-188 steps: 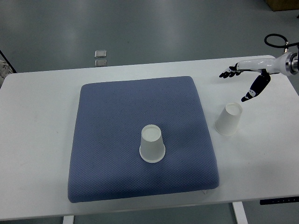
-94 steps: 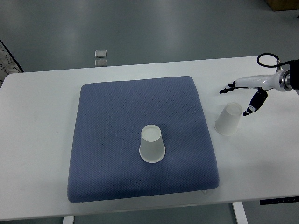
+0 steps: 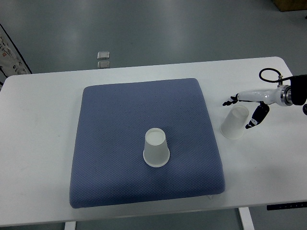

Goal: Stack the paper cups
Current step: 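Lower the right hand around the loose white paper cup, then close the right hand fingers to grasp the paper cup, then carry the held cup over the cup on the pad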

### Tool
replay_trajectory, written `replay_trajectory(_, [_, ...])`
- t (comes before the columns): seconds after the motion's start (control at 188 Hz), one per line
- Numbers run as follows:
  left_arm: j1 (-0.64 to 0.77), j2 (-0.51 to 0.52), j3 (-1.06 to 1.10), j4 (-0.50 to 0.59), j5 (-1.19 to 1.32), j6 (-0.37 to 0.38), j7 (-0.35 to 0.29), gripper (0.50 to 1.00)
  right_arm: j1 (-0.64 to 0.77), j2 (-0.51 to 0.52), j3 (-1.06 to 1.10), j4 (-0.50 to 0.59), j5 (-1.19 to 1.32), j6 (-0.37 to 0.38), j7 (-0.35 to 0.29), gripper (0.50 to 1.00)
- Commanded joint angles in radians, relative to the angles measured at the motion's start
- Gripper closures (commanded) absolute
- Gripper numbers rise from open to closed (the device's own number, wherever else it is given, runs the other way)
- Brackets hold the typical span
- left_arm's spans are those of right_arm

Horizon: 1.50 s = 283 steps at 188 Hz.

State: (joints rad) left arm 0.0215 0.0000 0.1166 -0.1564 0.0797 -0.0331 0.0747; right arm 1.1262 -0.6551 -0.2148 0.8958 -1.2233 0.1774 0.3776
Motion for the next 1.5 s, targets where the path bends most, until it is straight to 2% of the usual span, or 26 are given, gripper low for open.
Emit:
replay_trajectory(0.0, [0.000, 0.000, 0.000, 0.000, 0.000, -0.001, 0.000, 0.500, -0.006, 0.011, 0.000, -0.012, -0.002, -0.001, 0.000, 0.636])
replay_trajectory(0.037, [0.000, 0.000, 0.000, 0.000, 0.000, 0.001, -0.001, 0.500, -0.006, 0.017, 0.000, -0.012, -0.004, -0.001, 0.000, 0.674])
replay_trajectory(0.202, [0.000, 0.000, 0.000, 0.000, 0.000, 0.001, -0.001, 0.500, -0.003, 0.020, 0.000, -0.012, -0.004, -0.001, 0.000, 0.773])
replay_trajectory(0.425, [0.000, 0.000, 0.000, 0.000, 0.000, 0.001, 0.000, 0.500, -0.002, 0.017, 0.000, -0.003, -0.001, 0.002, 0.000, 0.846])
replay_trajectory(0.589, [0.000, 0.000, 0.000, 0.000, 0.000, -0.001, 0.000, 0.500, 0.020, -0.006, 0.009, -0.001, 0.004, 0.010, 0.001, 0.850])
replay_trajectory(0.732, [0.000, 0.000, 0.000, 0.000, 0.000, -0.001, -0.001, 0.500, 0.121, -0.075, 0.014, 0.040, 0.008, 0.045, 0.012, 0.844])
replay_trajectory(0.812, [0.000, 0.000, 0.000, 0.000, 0.000, -0.001, -0.001, 0.500, 0.190, -0.104, 0.014, 0.107, 0.010, 0.086, 0.012, 0.842])
replay_trajectory(0.939, [0.000, 0.000, 0.000, 0.000, 0.000, -0.001, -0.001, 0.500, 0.273, -0.138, 0.014, 0.274, 0.010, 0.097, 0.012, 0.834])
replay_trajectory(1.056, [0.000, 0.000, 0.000, 0.000, 0.000, -0.001, -0.001, 0.500, 0.320, -0.126, 0.015, 0.374, 0.011, 0.113, 0.015, 0.832])
replay_trajectory(1.226, [0.000, 0.000, 0.000, 0.000, 0.000, -0.001, 0.000, 0.500, 0.349, -0.072, 0.015, 0.422, 0.013, 0.113, 0.017, 0.828])
replay_trajectory(1.353, [0.000, 0.000, 0.000, 0.000, 0.000, 0.001, -0.001, 0.500, 0.379, -0.041, 0.015, 0.457, 0.013, 0.114, 0.053, 0.826])
replay_trajectory(1.497, [0.000, 0.000, 0.000, 0.000, 0.000, -0.001, -0.001, 0.500, 0.420, -0.018, 0.015, 0.503, 0.013, 0.113, 0.067, 0.826])
